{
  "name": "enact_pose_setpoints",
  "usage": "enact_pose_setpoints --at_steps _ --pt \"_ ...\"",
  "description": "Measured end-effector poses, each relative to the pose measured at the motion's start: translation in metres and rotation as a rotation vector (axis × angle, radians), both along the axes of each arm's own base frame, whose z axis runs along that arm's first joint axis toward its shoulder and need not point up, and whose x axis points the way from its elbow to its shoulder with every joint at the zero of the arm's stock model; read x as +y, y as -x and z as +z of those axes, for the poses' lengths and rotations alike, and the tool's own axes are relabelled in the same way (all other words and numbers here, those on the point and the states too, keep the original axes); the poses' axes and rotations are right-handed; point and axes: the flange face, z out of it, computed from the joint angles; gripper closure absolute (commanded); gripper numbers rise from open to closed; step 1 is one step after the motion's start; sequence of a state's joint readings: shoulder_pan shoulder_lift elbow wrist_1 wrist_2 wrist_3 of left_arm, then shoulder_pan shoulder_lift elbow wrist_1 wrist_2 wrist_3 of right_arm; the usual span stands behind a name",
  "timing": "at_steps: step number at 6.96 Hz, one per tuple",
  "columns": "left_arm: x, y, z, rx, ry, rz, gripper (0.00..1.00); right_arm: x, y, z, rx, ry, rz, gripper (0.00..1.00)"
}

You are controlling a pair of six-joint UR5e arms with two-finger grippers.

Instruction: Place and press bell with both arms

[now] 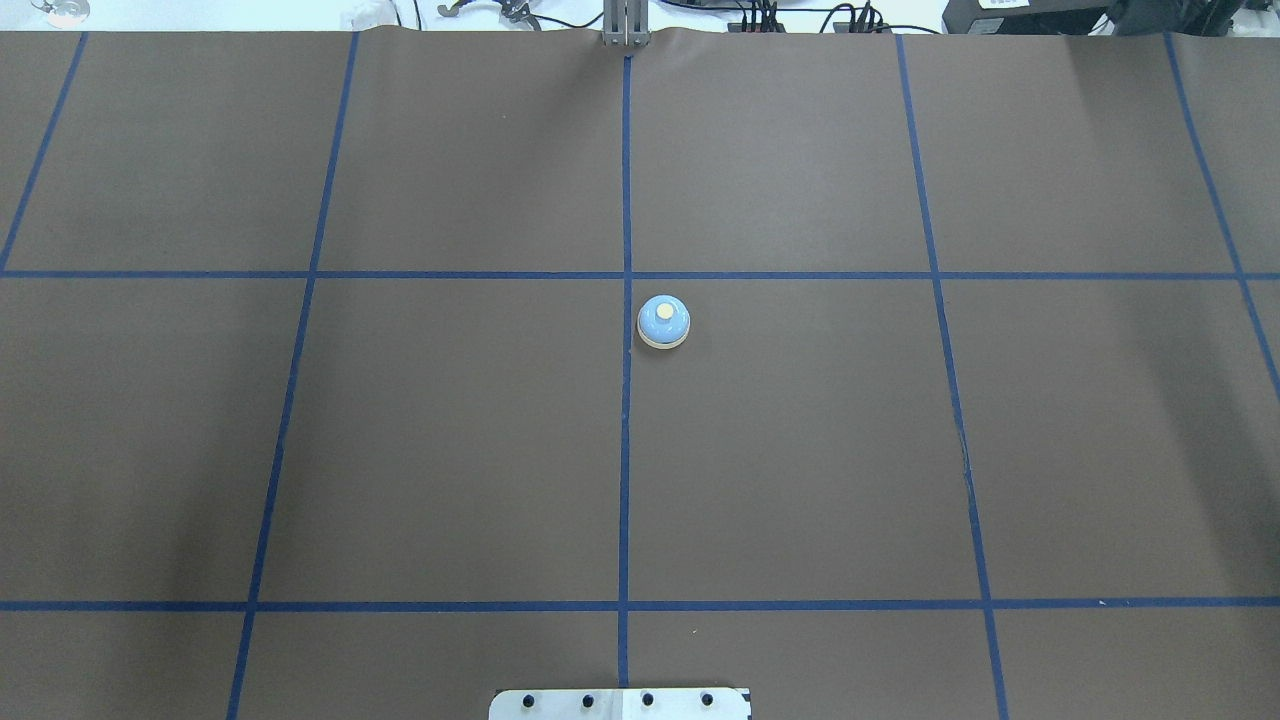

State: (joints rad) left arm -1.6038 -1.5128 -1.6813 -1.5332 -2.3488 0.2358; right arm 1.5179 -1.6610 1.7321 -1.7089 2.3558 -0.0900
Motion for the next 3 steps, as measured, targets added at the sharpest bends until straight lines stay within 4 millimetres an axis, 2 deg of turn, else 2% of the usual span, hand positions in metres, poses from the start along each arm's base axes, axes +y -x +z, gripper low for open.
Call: enact_pose_setpoints --at_steps 3 --pt "0.0067 0.0001 0.0033 0.000 0.004 0.002 0.00 0.0020 -0.0014 -0.0014 -0.004 -0.007 -0.001 0.00"
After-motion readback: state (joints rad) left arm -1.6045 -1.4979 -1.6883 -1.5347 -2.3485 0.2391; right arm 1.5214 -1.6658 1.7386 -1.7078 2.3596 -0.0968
